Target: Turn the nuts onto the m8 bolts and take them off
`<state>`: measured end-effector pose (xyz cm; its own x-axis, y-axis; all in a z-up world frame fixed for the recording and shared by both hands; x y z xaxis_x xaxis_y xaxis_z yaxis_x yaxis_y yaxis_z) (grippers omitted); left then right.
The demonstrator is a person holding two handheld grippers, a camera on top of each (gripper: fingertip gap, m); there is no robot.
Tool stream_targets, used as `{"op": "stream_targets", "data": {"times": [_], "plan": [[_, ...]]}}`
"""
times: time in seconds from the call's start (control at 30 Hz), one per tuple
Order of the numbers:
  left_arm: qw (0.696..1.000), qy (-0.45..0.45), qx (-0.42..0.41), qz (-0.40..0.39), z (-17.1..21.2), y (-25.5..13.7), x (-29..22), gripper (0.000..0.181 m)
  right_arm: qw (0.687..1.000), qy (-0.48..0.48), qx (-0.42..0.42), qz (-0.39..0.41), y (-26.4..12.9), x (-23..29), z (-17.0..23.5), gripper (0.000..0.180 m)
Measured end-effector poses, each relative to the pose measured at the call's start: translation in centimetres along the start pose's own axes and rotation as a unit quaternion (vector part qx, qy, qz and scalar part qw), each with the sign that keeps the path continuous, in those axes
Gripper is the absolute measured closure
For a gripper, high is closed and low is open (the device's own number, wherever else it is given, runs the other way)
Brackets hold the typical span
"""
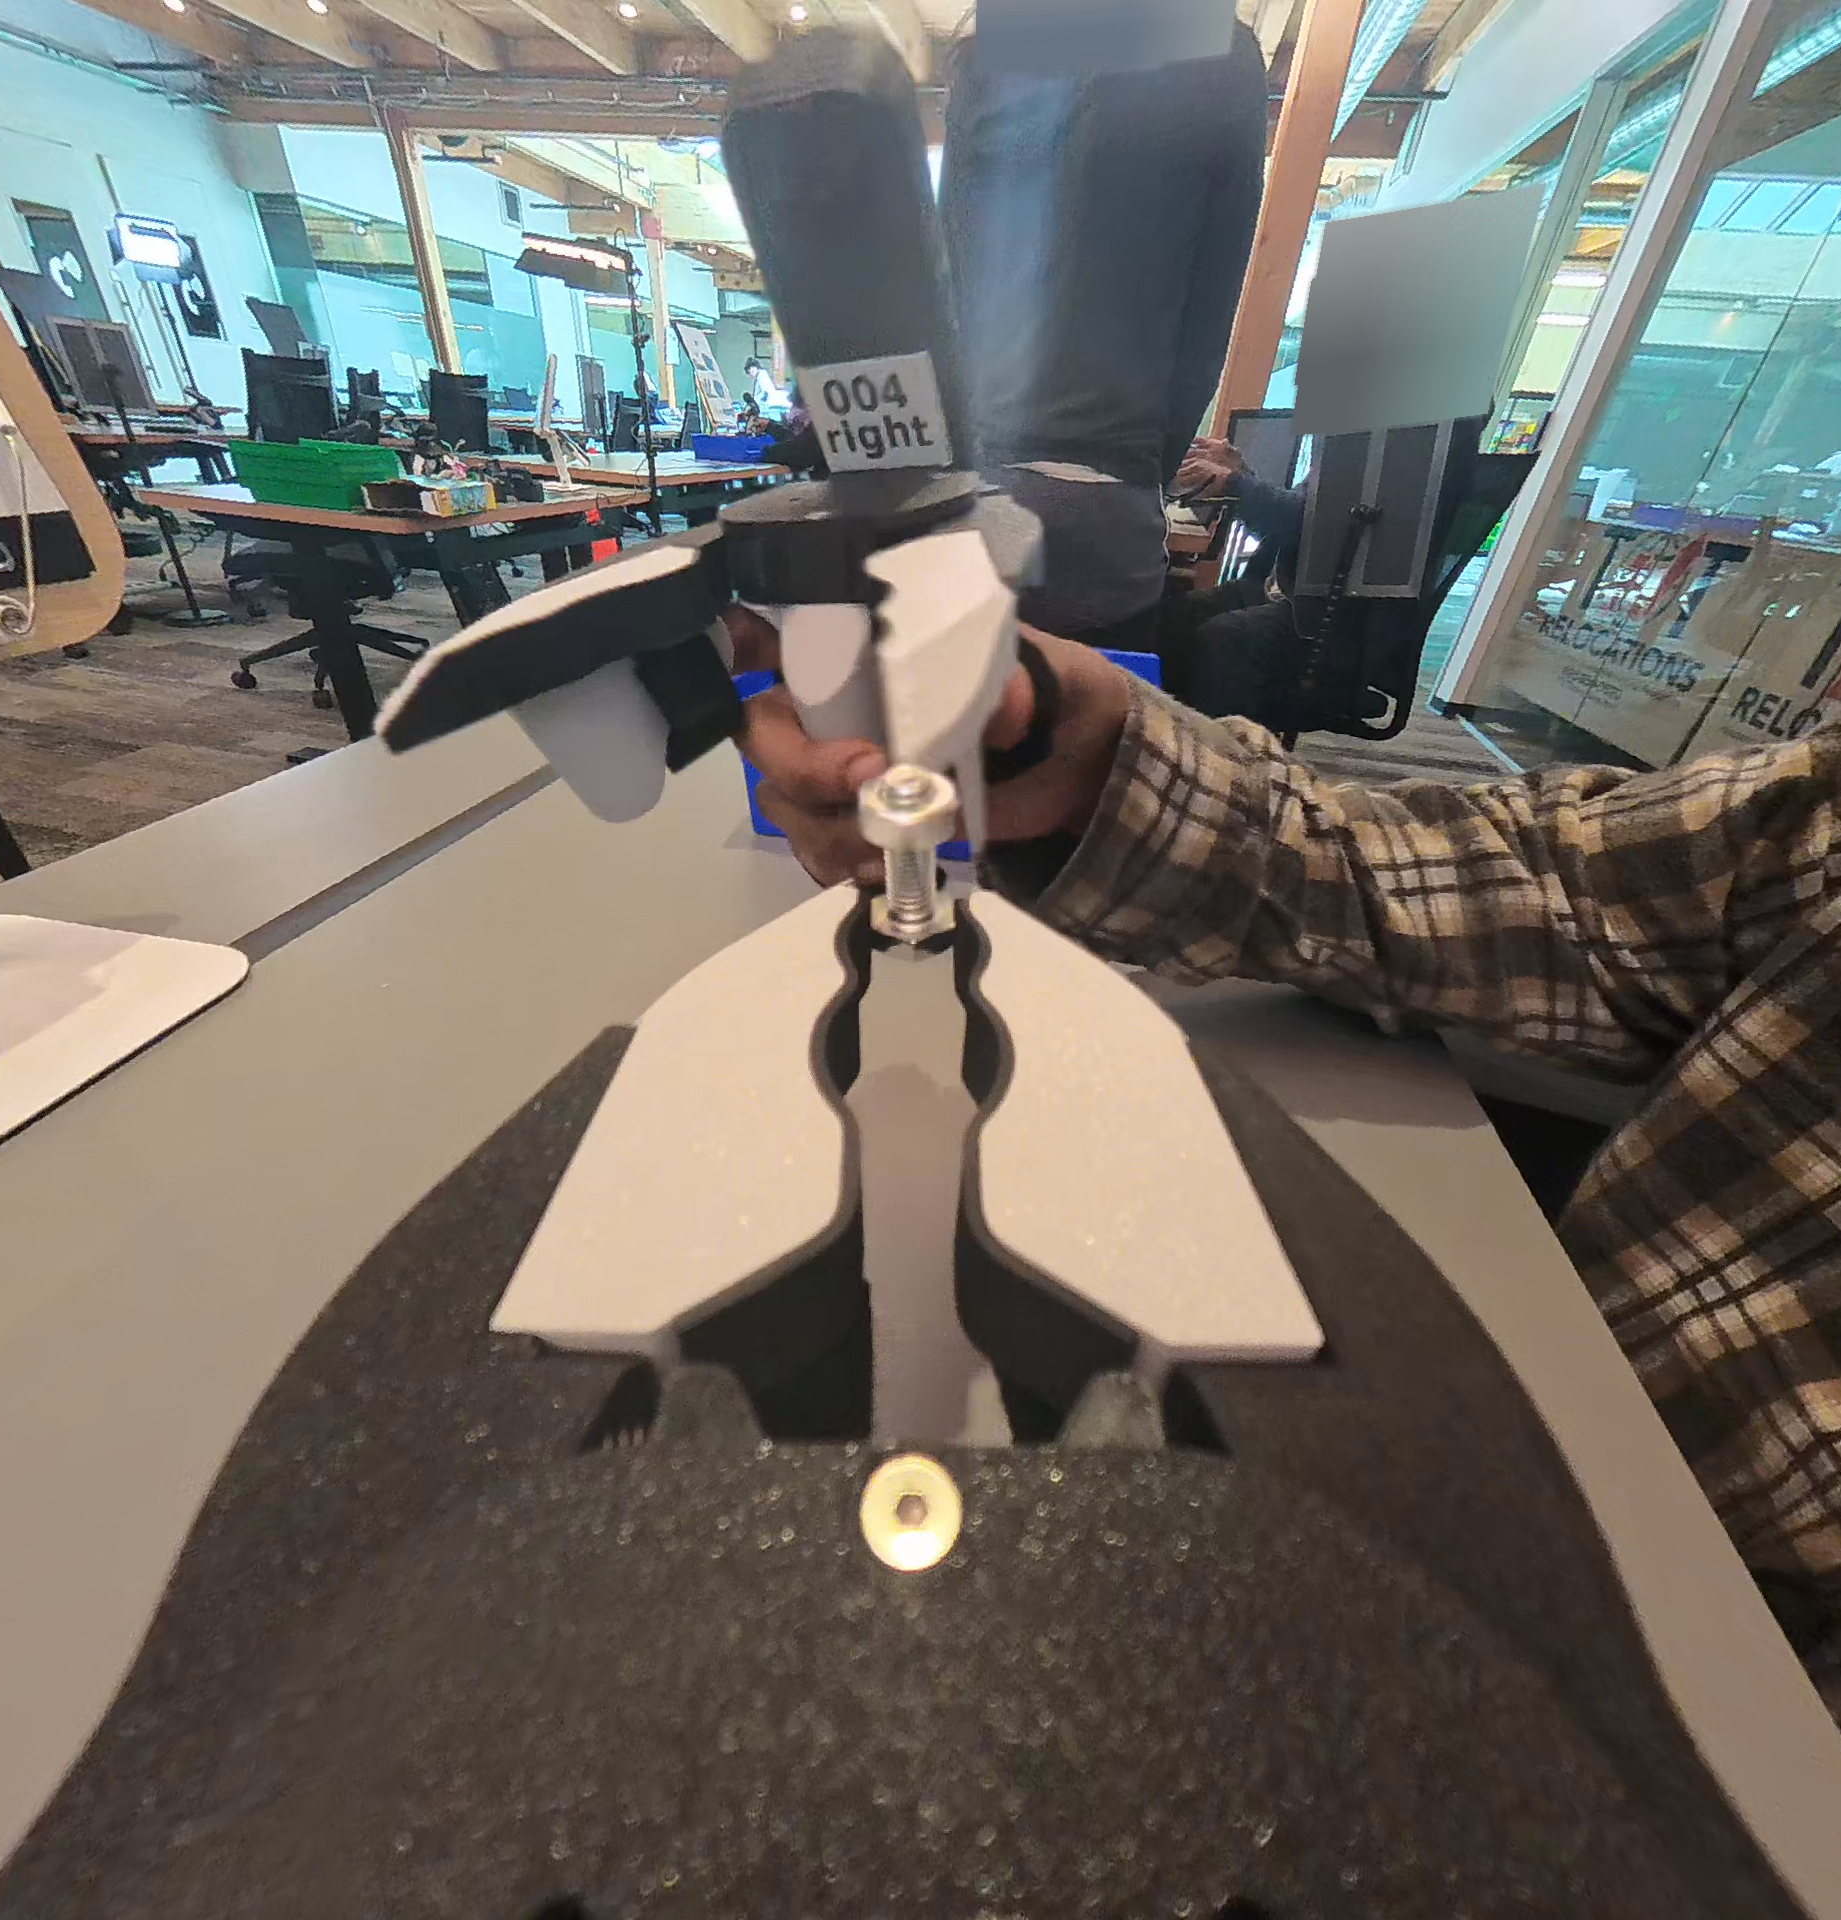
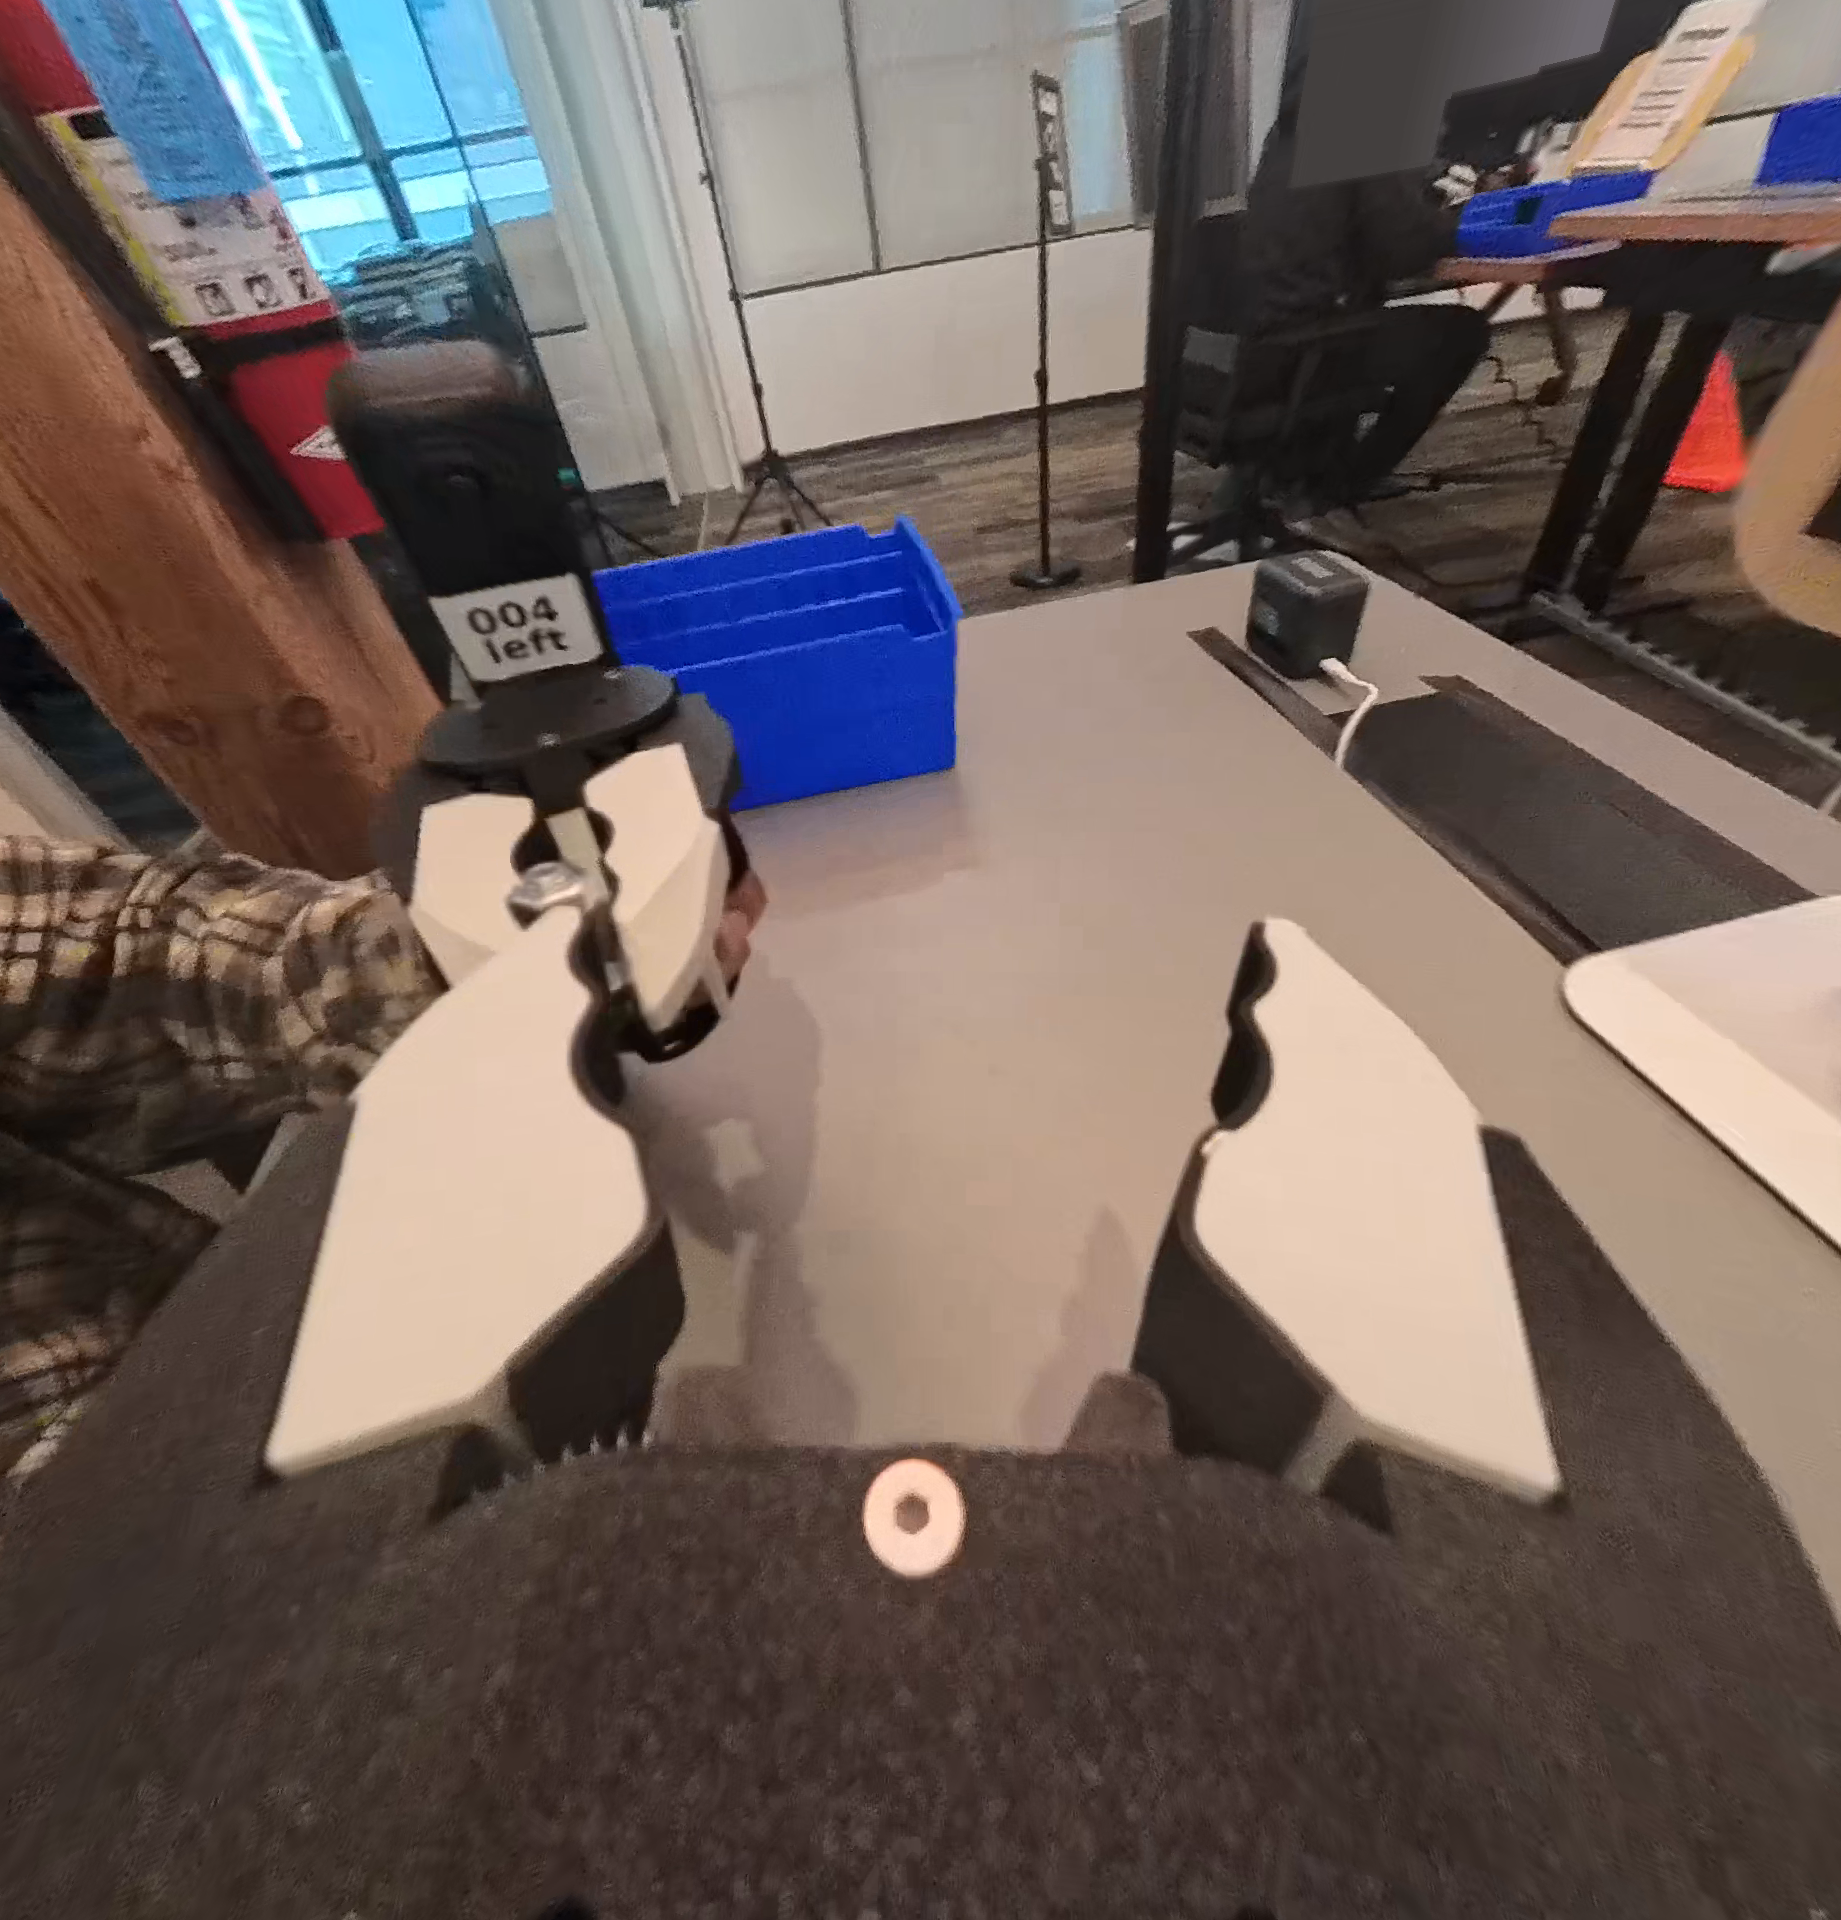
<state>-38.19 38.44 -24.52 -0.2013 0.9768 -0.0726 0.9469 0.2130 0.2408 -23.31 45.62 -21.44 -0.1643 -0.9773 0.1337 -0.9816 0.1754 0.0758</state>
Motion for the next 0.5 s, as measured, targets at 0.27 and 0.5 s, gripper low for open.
{"op": "stream_targets", "data": {"times": [0.27, 0.5], "plan": [[1.0, 0.0, 0.006, 0.002, 0.2, 0.2, -0.1, 0.167, 0.999, -0.004, 0.008, -0.047, 1.0, 1.7, -0.1, 0.064], [1.0, 0.002, 0.003, 0.002, 0.1, 0.1, -0.1, 0.167, 1.0, 0.014, -0.01, 0.004, -1.1, -0.8, -0.1, 0.062]]}}
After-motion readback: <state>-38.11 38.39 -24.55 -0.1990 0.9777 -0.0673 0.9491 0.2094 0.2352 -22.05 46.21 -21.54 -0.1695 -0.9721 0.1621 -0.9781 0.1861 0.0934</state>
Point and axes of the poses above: each gripper's, where its closed fingertips meet, y out along the fingers, z out of its underside, x = y × z across the jaws, the point moved 8 cm from there along -y, back along the fingers, and after that the axes turned 14 degrees about -x, right-handed, at the moved point
